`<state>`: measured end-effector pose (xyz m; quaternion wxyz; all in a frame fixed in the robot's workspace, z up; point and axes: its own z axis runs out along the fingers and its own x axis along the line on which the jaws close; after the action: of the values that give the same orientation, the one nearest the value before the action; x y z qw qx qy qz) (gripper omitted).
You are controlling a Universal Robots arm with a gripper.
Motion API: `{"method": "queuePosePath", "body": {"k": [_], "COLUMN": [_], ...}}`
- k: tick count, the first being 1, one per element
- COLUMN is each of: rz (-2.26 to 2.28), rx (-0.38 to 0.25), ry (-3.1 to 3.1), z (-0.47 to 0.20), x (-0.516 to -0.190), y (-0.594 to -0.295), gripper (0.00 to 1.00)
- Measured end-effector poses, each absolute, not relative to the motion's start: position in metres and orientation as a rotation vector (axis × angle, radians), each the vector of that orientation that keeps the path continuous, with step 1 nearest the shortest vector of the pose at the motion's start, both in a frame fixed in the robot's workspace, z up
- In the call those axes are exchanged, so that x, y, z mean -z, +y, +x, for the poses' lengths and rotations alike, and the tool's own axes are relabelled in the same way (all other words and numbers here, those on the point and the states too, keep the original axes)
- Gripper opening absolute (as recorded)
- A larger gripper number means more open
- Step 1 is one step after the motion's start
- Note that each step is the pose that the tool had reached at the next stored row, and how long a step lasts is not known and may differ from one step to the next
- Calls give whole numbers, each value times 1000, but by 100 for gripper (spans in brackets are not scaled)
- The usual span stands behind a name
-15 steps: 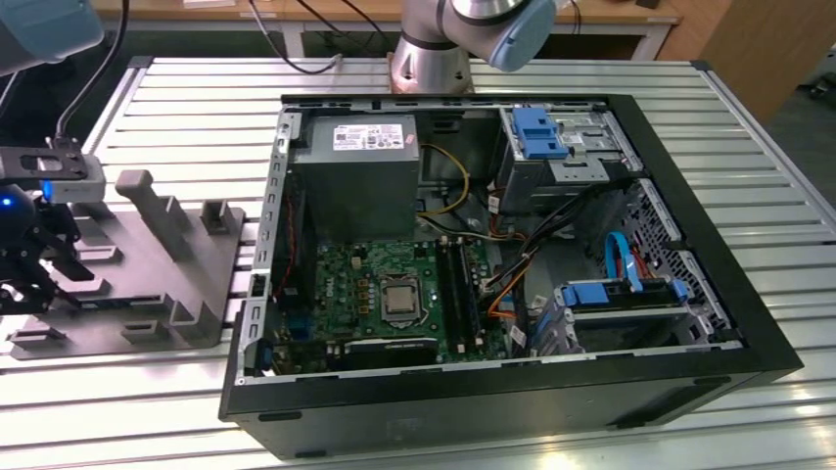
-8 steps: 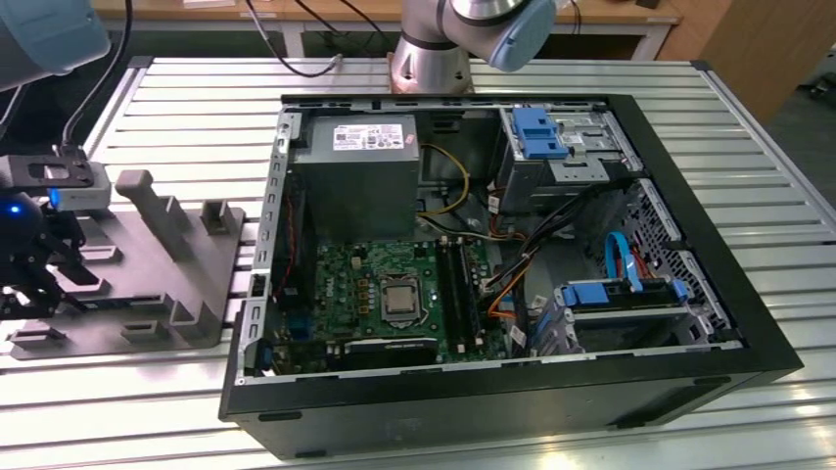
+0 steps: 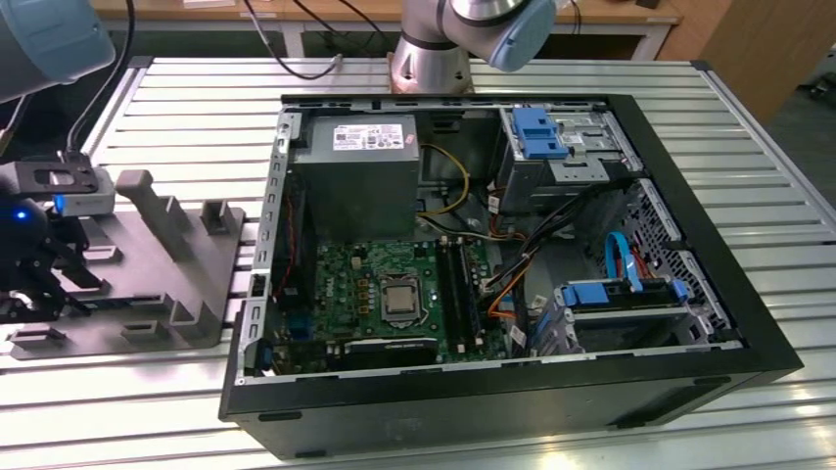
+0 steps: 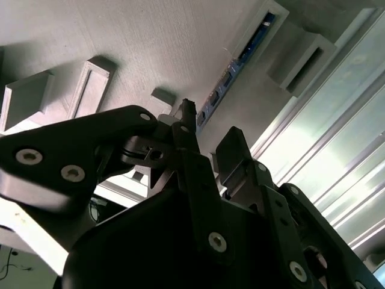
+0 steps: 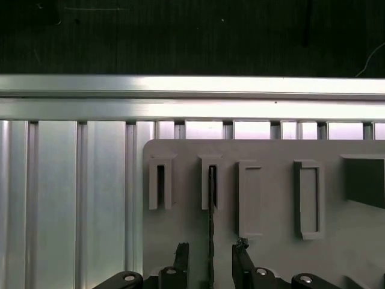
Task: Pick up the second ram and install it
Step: 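Pick up the second ram and move it above second insertion slot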
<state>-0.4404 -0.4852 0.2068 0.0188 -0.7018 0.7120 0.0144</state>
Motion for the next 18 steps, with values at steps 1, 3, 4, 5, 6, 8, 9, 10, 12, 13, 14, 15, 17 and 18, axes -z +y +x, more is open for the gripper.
{"method": "queuePosePath", "body": {"k": [1,3,4,5,6,8,9,10,12,13,14,15,17,18], "rz": [-2179,-2179,-2179,-2179,-2180,-2180,-2181,-2181,-2181,-2181,-2181,-2181,-2181,-2181], "rx": [-45,-45,-45,-45,-45,-45,-45,-45,-45,-45,-45,-45,-45,-45], "ry": [2211,2210,2210,2210,2209,2209,2209,2209,2209,2208,2208,2208,2208,2208], "z": [-440,-440,-440,-440,-440,-440,-440,-440,-440,-440,-440,-440,-440,-440], "x": [-206,-203,-201,-200,-198,-195,-195,-195,-195,-195,-195,-195,-195,-195], "y": [-485,-485,-485,-485,-485,-485,-485,-485,-485,-485,-485,-485,-485,-485], "gripper": [42,42,42,42,42,42,42,42,42,42,42,42,42,42]}}
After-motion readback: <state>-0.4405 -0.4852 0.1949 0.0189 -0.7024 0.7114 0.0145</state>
